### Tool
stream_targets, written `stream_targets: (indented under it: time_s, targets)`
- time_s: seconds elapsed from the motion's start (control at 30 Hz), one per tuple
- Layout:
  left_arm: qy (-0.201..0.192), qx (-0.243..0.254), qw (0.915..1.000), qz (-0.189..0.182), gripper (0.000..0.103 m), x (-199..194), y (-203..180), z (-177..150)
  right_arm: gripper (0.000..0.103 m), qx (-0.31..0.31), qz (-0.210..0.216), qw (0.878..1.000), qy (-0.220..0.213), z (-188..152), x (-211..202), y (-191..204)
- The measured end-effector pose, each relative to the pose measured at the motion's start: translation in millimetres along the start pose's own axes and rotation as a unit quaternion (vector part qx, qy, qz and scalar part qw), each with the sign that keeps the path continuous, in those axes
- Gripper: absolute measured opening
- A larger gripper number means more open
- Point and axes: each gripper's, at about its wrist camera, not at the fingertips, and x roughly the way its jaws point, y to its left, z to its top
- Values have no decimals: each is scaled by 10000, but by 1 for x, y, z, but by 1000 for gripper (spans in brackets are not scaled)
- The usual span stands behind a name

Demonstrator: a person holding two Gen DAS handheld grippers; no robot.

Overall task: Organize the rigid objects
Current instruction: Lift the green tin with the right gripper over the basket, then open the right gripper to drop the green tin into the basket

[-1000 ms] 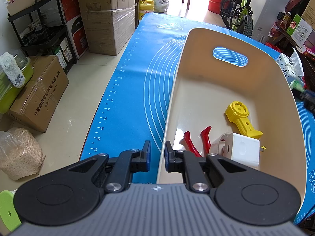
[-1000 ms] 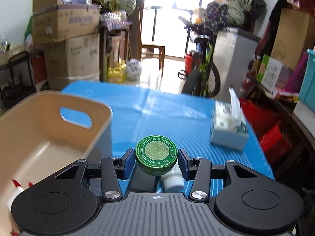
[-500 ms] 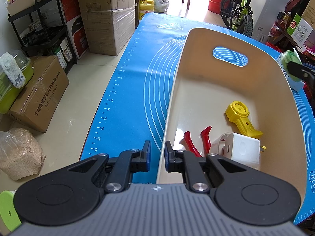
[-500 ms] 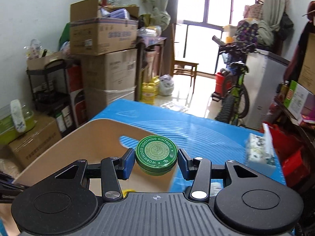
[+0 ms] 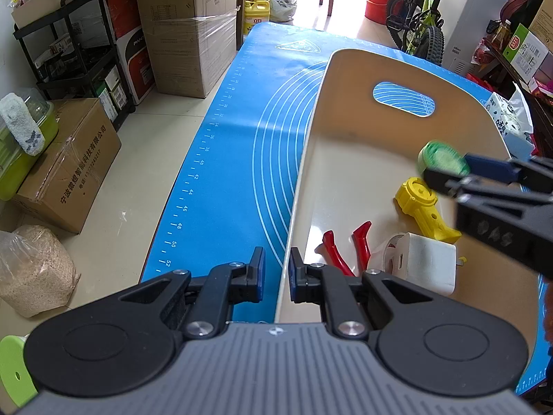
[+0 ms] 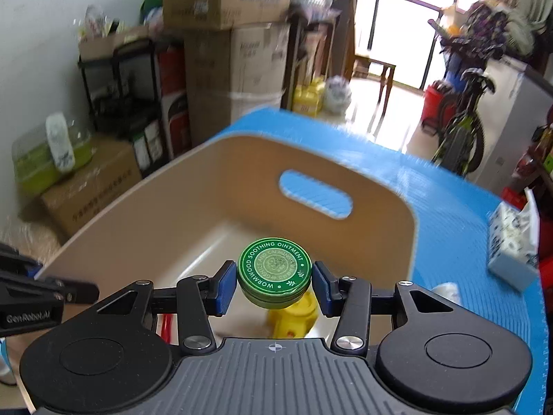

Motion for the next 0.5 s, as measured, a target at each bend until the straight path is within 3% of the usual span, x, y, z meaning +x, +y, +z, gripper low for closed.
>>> stream_targets:
  time_s: [0.3,0.5]
  targets:
    - [3,9,10000,5,16,1,-1,0,52,-335,62,9966,754,-2,23,11]
    - [6,11,10000,9,16,0,-1,1,53,-207,112,9935,1115,1,31,6]
